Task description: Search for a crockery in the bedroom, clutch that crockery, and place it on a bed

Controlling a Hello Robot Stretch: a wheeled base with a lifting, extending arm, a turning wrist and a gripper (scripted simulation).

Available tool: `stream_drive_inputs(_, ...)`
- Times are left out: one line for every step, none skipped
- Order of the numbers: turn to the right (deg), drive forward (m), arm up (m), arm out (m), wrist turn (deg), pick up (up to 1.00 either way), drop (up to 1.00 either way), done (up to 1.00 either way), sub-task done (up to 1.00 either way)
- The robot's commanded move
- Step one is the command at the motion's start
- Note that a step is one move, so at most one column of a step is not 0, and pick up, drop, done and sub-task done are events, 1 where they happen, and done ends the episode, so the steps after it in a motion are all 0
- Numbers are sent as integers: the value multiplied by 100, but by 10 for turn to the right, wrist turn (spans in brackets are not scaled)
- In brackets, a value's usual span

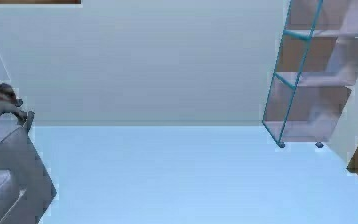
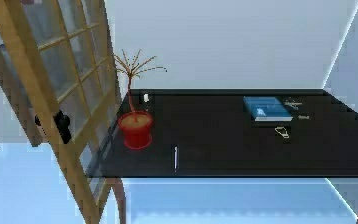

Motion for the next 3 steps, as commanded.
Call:
stream_drive_inputs(330,0,0,0,0,0,0,0,0)
stream_drive_inputs(0,70,0,0,0,0,0,0,0)
stream_drive_inputs(30,0,0,0,0,0,0,0,0)
